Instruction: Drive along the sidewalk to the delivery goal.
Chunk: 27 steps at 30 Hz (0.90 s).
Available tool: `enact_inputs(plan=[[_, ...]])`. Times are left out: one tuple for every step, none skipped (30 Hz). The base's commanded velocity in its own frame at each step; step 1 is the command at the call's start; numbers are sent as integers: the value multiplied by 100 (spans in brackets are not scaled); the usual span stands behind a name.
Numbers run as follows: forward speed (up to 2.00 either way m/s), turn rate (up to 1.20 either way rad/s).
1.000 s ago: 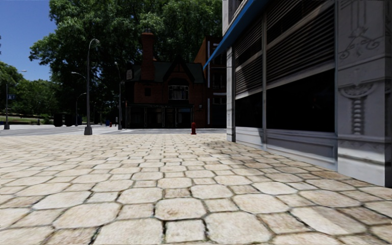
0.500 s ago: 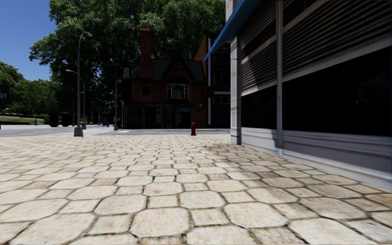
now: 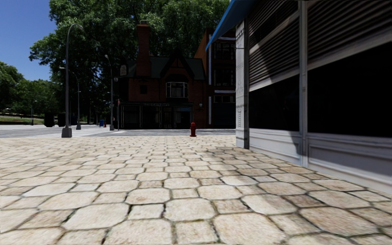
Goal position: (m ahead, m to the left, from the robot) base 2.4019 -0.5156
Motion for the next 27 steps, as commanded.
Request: enact_inputs(plan=[[200, 0], [200, 0], [200, 0], [200, 0], [200, 0], [200, 0], [200, 0], [200, 0], [200, 0], [200, 0], [200, 0], [200, 0], [200, 0], [200, 0], [200, 0], [200, 0], [200, -12], [200, -12], [200, -26], [197, -34], [197, -34], [192, -36], [186, -35], [176, -14], [144, 0], [144, 0], [144, 0]])
